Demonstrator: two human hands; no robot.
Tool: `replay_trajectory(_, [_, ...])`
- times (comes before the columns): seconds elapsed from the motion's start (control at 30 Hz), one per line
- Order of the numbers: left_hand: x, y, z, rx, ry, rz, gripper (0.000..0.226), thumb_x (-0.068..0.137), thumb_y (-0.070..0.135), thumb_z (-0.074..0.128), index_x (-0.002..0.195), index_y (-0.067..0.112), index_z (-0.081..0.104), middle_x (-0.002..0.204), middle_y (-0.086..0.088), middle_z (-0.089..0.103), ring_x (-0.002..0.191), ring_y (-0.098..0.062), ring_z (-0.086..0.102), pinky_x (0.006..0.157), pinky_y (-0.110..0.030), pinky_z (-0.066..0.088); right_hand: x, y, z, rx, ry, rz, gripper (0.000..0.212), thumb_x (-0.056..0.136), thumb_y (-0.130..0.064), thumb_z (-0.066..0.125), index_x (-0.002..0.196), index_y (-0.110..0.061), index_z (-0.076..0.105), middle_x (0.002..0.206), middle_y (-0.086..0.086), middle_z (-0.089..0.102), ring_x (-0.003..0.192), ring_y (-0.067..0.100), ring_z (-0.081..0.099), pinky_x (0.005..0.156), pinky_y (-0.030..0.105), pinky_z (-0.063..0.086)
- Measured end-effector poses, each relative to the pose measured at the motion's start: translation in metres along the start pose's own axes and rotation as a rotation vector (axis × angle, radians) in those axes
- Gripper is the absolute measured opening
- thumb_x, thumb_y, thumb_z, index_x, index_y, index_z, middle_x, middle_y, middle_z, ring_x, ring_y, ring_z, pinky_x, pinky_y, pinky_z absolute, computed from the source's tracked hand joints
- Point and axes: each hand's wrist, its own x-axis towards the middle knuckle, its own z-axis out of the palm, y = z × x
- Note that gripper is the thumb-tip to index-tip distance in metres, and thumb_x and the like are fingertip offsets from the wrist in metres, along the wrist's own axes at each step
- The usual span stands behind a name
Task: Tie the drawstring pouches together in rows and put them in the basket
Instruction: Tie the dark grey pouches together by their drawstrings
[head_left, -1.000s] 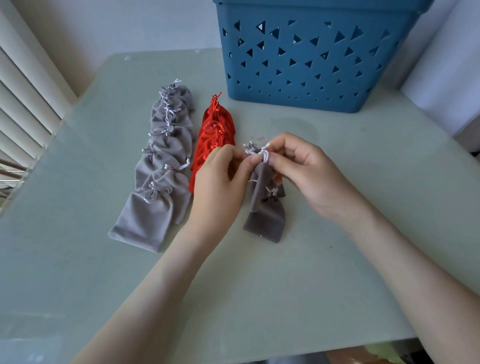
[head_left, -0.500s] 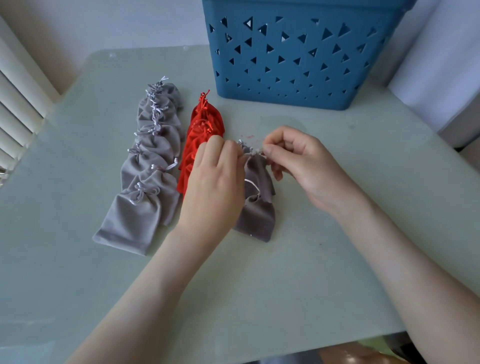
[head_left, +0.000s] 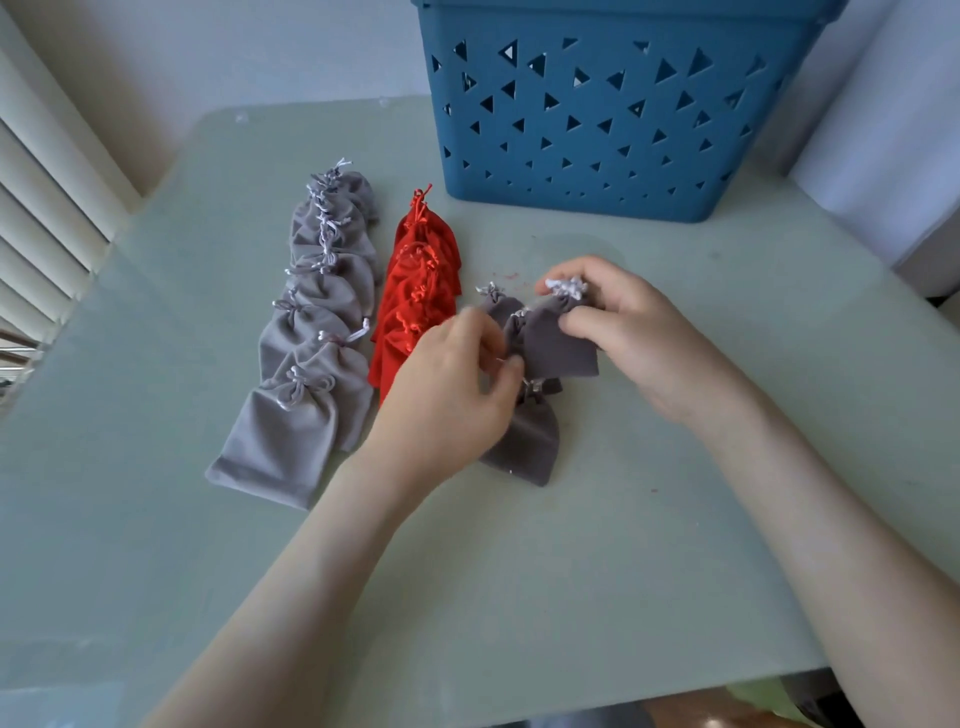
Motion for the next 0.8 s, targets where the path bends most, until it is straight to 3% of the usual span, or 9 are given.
replay_trajectory(0.07, [-0.004, -0.004, 0.004, 0.160, -0.111, 0.028, 0.042, 0.076, 0.057, 0.044, 0.086, 0.019, 0.058, 0.088, 0.003, 0.049, 0.085, -0.020, 0.043, 0.081, -0.032, 0.035, 0.002, 0.004, -0.001, -0.021, 0.086, 0.001, 0.033, 0.082, -0.006, 0.047, 0.099, -0.032, 0.060, 0.097, 0.012, 0.063, 0.080, 0.014, 0.050, 0.071, 0.031, 0.038])
replay_trajectory(0.13, [-0.006, -0.004, 0.005, 0.261, -0.173, 0.002, 0.050, 0.072, 0.069, 0.045, 0.089, 0.024, 0.059, 0.094, 0.006, 0.039, 0.091, -0.018, 0.033, 0.080, -0.028, 0.023, 0.002, 0.006, -0.001, -0.004, 0.136, -0.002, 0.033, 0.081, -0.007, 0.047, 0.097, -0.033, 0.060, 0.101, 0.017, 0.063, 0.079, 0.015, 0.049, 0.071, 0.033, 0.036])
replay_trajectory(0.27, [-0.004, -0.001, 0.008, 0.252, -0.140, -0.020, 0.032, 0.079, 0.050, 0.067, 0.089, 0.020, 0.065, 0.096, 0.005, 0.036, 0.093, -0.016, 0.027, 0.074, -0.027, 0.016, 0.003, -0.001, -0.002, 0.130, 0.165, 0.001, 0.027, 0.071, -0.017, 0.049, 0.092, -0.028, 0.060, 0.092, 0.002, 0.064, 0.083, 0.013, 0.051, 0.074, 0.031, 0.037])
replay_trajectory(0.4, [0.004, -0.004, 0.006, 0.060, 0.111, -0.091, 0.025, 0.079, 0.039, 0.071, 0.077, 0.016, 0.061, 0.080, 0.001, 0.049, 0.082, -0.021, 0.045, 0.071, -0.032, 0.032, -0.003, -0.007, -0.002, 0.276, 0.016, -0.042, 0.028, 0.073, -0.013, 0.051, 0.099, -0.021, 0.057, 0.085, -0.004, 0.063, 0.085, 0.015, 0.051, 0.071, 0.027, 0.038])
replay_trajectory(0.47, [0.006, -0.005, 0.004, -0.003, 0.162, -0.167, 0.021, 0.081, 0.031, 0.068, 0.078, 0.015, 0.057, 0.071, 0.001, 0.052, 0.073, -0.023, 0.050, 0.065, -0.032, 0.039, -0.006, -0.008, -0.003, 0.289, -0.095, -0.056, 0.029, 0.078, -0.009, 0.055, 0.104, -0.019, 0.056, 0.082, -0.004, 0.065, 0.082, 0.014, 0.054, 0.071, 0.023, 0.039])
replay_trajectory(0.57, [0.005, -0.004, 0.006, -0.002, 0.114, -0.176, 0.007, 0.085, 0.021, 0.064, 0.089, 0.016, 0.063, 0.072, 0.003, 0.058, 0.076, -0.024, 0.055, 0.064, -0.031, 0.038, -0.009, -0.007, 0.000, 0.140, -0.212, -0.036, 0.027, 0.087, -0.005, 0.059, 0.110, -0.018, 0.054, 0.085, 0.005, 0.067, 0.079, 0.011, 0.056, 0.071, 0.022, 0.041])
replay_trajectory(0.63, [0.004, -0.003, 0.009, 0.040, 0.068, -0.133, 0.012, 0.085, 0.014, 0.061, 0.096, 0.015, 0.066, 0.076, 0.002, 0.062, 0.080, -0.027, 0.057, 0.062, -0.027, 0.031, -0.009, -0.005, 0.002, 0.036, -0.250, 0.014, 0.029, 0.089, -0.004, 0.060, 0.113, -0.017, 0.051, 0.089, 0.011, 0.069, 0.078, 0.016, 0.055, 0.072, 0.030, 0.041])
replay_trajectory(0.7, [0.004, -0.003, 0.009, 0.053, 0.046, -0.111, 0.016, 0.086, 0.015, 0.060, 0.099, 0.012, 0.067, 0.081, -0.005, 0.068, 0.083, -0.028, 0.060, 0.063, -0.028, 0.034, -0.009, -0.002, 0.004, -0.031, -0.283, 0.068, 0.031, 0.090, -0.002, 0.059, 0.116, -0.014, 0.049, 0.096, 0.018, 0.070, 0.080, 0.018, 0.056, 0.075, 0.033, 0.042])
replay_trajectory(0.8, [0.003, -0.001, 0.008, 0.035, 0.038, -0.129, 0.014, 0.086, 0.018, 0.062, 0.098, 0.014, 0.068, 0.083, -0.005, 0.070, 0.079, -0.024, 0.062, 0.069, -0.032, 0.044, -0.008, 0.001, 0.005, -0.114, -0.256, 0.109, 0.036, 0.087, -0.006, 0.064, 0.118, -0.015, 0.048, 0.085, 0.009, 0.070, 0.073, 0.014, 0.055, 0.071, 0.028, 0.042])
